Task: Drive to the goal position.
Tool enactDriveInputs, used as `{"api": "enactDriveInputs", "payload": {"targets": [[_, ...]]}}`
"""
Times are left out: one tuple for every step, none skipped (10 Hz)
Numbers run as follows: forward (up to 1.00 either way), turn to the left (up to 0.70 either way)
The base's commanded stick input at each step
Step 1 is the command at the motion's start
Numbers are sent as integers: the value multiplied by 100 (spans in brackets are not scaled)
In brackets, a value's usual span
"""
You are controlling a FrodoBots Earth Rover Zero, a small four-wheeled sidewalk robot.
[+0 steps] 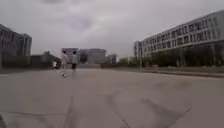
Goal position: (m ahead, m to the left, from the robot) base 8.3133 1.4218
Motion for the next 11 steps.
{"api": "enactDriveInputs", "payload": {"targets": [[70,33],[70,29],[70,17],[70,2],[70,1],[70,0],[70,-1],[70,-1],[70,-1],[70,-1],[70,-1]]}}
